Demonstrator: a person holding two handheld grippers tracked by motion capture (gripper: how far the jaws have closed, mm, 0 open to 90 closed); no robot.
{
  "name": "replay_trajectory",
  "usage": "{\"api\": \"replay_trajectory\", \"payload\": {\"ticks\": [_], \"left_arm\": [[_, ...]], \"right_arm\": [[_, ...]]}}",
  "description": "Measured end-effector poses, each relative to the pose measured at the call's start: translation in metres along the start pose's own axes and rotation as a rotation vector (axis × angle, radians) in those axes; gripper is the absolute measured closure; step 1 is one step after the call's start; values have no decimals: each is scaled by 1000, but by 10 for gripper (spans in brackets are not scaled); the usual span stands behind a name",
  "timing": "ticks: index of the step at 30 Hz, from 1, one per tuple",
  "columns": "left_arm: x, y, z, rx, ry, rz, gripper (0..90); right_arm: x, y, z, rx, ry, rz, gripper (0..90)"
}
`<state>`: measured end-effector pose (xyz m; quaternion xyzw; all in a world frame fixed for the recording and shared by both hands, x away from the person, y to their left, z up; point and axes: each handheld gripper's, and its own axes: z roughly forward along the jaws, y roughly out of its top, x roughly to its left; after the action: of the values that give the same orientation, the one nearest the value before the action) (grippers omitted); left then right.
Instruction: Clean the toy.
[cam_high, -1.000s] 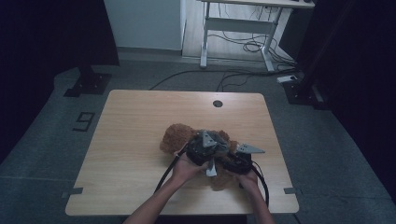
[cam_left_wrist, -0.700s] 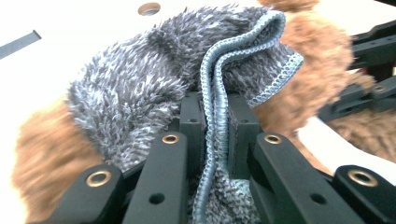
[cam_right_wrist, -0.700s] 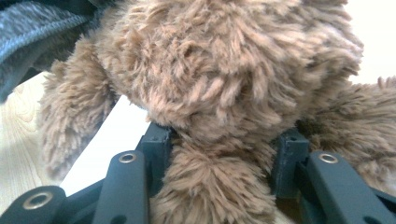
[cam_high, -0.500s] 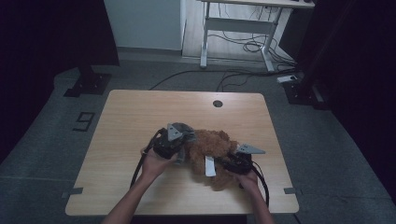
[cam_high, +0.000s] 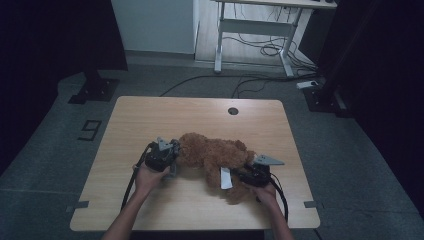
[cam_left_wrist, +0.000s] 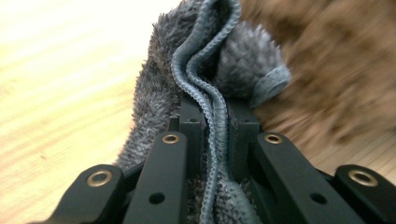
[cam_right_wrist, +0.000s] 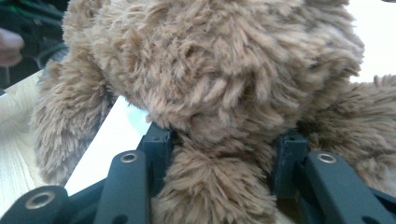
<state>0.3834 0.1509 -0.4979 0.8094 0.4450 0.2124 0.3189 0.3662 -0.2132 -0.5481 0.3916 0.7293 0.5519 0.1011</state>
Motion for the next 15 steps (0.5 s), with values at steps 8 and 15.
{"api": "replay_trajectory", "payload": {"ticks": [8,15], "left_arm": [[8,6,-4,20,-24,-20,790],[3,55,-55,-156,-67,0,789]], "right_arm": [[-1,-1,-1,3,4,5,533],[-1,-1,-1,4,5,1,533]]}}
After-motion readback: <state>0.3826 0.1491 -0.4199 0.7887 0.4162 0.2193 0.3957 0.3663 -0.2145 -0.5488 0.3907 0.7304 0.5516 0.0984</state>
